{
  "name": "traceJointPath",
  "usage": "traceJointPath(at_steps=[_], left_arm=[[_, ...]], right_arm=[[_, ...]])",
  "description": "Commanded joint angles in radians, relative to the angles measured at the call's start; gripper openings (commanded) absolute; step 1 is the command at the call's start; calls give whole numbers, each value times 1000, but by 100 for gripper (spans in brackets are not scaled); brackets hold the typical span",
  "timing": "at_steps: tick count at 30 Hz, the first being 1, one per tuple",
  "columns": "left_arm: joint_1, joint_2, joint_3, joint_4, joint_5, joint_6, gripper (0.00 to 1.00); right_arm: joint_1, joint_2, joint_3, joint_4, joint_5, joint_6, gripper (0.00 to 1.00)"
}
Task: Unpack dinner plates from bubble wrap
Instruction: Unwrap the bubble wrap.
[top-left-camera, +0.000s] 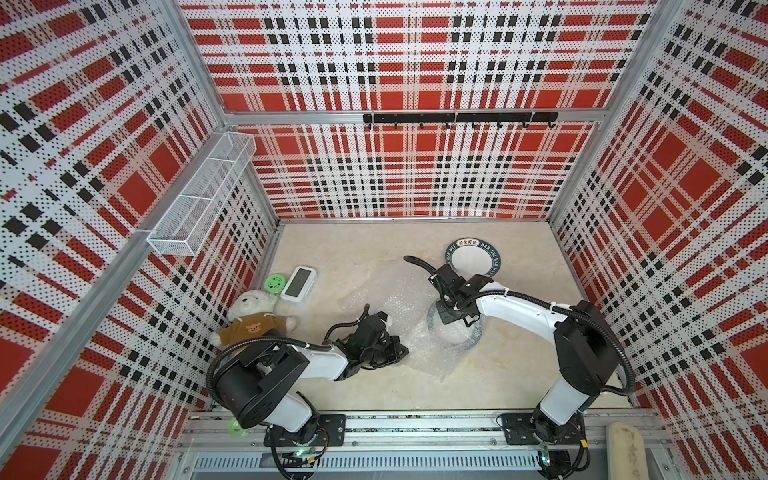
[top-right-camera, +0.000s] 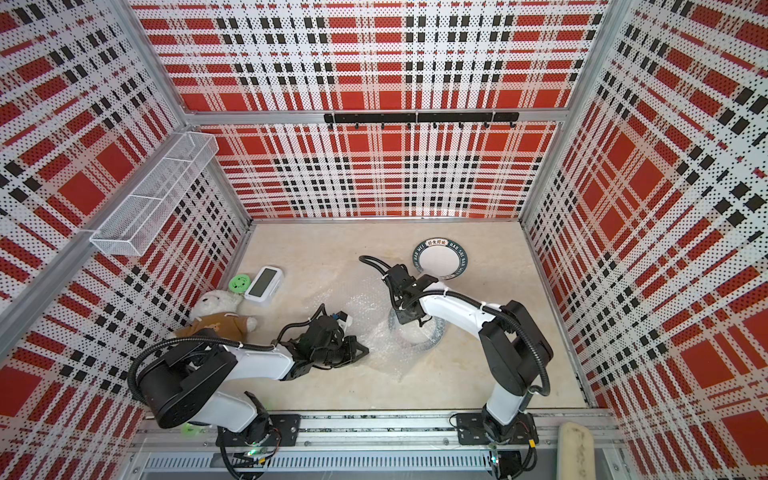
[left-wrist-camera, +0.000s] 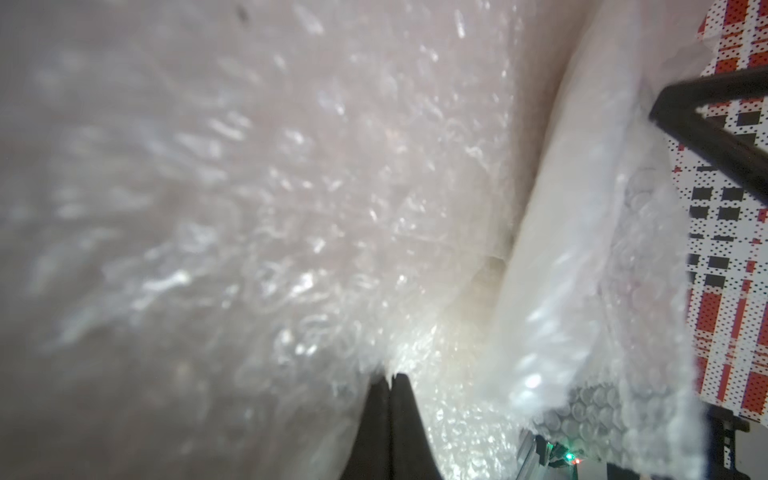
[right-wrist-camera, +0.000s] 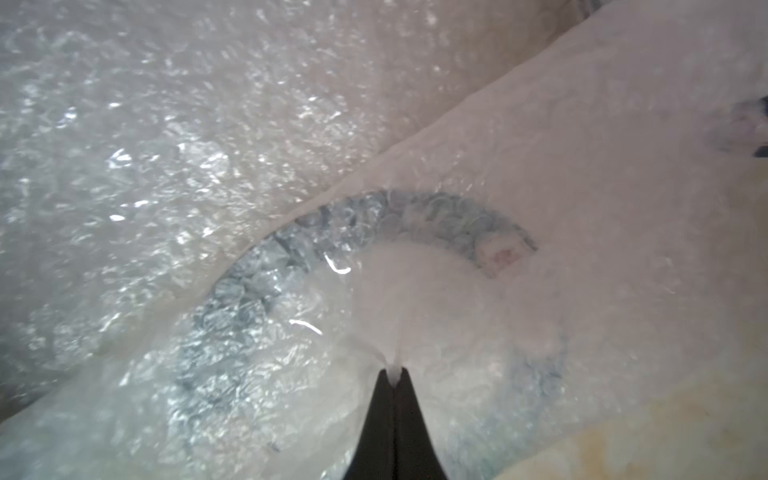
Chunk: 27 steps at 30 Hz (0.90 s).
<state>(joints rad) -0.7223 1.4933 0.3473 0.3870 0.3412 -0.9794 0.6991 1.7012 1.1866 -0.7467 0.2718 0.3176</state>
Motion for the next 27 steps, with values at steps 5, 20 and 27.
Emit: traceJointPath(at_steps=[5, 20, 27], left_arm=[[13, -12, -19, -70, -32, -14, 0], [25, -370, 245, -536, -82, 176, 3], [-40, -165, 287, -437, -87, 186, 0]], right_arm=[[-44, -45, -1, 33, 10, -43, 0], [1, -52, -106, 252, -232, -94, 0], [26, -23, -85, 254, -251, -94, 0]])
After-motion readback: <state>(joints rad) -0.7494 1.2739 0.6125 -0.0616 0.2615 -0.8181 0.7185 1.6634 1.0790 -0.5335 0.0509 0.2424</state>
